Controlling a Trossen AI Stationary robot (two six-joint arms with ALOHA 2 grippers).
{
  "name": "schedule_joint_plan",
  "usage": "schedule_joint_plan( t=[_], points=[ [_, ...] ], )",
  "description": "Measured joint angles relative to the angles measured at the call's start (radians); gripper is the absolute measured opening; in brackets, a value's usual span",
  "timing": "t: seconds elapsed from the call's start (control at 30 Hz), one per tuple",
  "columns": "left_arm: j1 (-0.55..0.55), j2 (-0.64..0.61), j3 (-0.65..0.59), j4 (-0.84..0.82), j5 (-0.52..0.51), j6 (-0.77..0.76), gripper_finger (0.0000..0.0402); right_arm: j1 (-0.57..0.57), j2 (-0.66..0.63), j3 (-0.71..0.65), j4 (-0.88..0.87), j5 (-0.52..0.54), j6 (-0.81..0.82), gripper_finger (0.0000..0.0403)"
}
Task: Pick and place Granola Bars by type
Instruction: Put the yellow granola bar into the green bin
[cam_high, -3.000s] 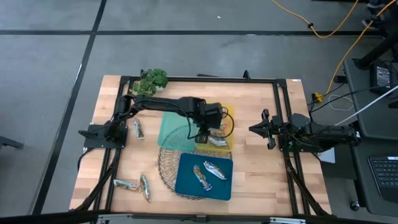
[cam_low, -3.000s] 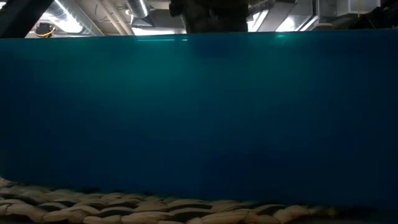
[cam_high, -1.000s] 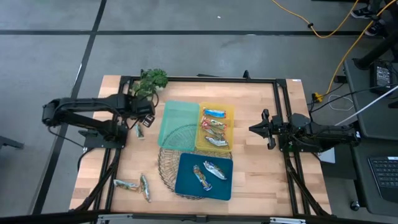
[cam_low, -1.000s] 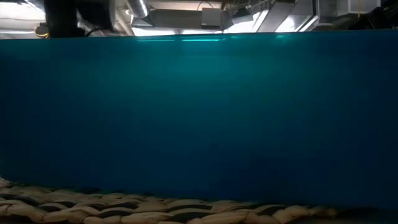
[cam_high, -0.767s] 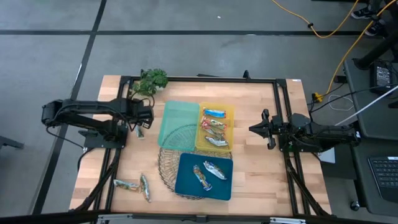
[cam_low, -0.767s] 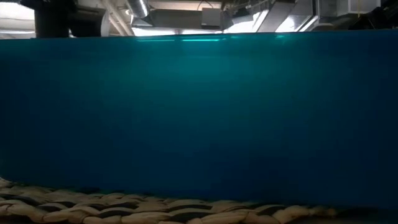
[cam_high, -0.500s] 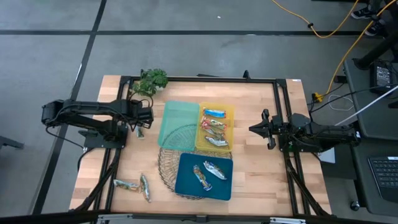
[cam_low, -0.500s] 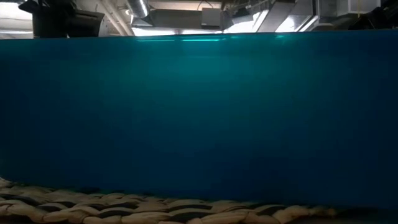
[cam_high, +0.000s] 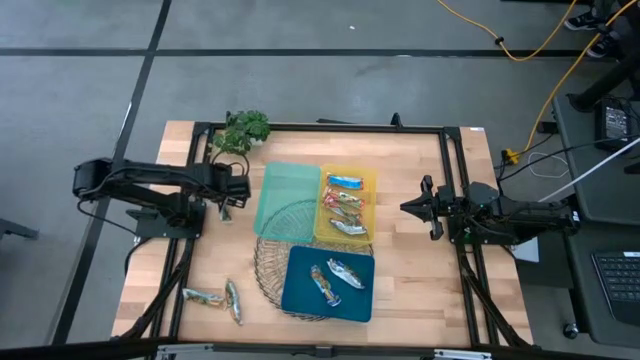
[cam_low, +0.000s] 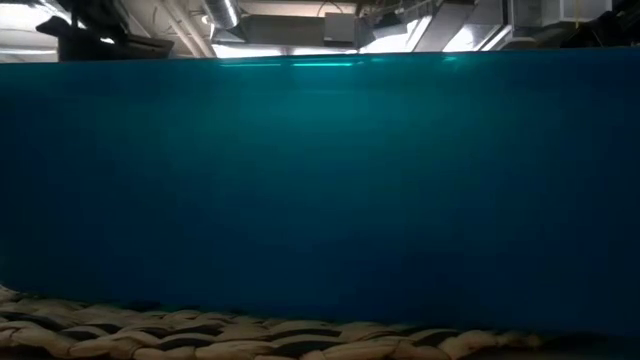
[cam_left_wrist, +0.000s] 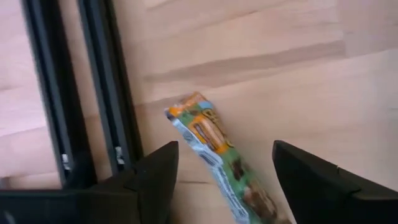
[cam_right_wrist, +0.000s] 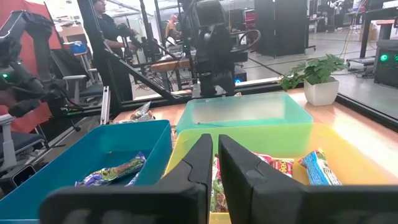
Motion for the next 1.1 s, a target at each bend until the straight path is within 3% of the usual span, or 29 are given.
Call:
schedule_joint_plan(
  t=[0.7, 1.1],
  points=[
    [0.000, 0.247, 0.000, 0.046, -0.018, 0.018, 0.0250, 0.000, 0.000, 0.000, 0.000, 0.000, 0.000, 0.0032],
    [0.001, 0.304, -0.001, 0.094, 0.003, 0.042, 0.0141, 0.000, 0.000, 0.000, 0.000, 0.000, -0.001, 0.0032]
  ],
)
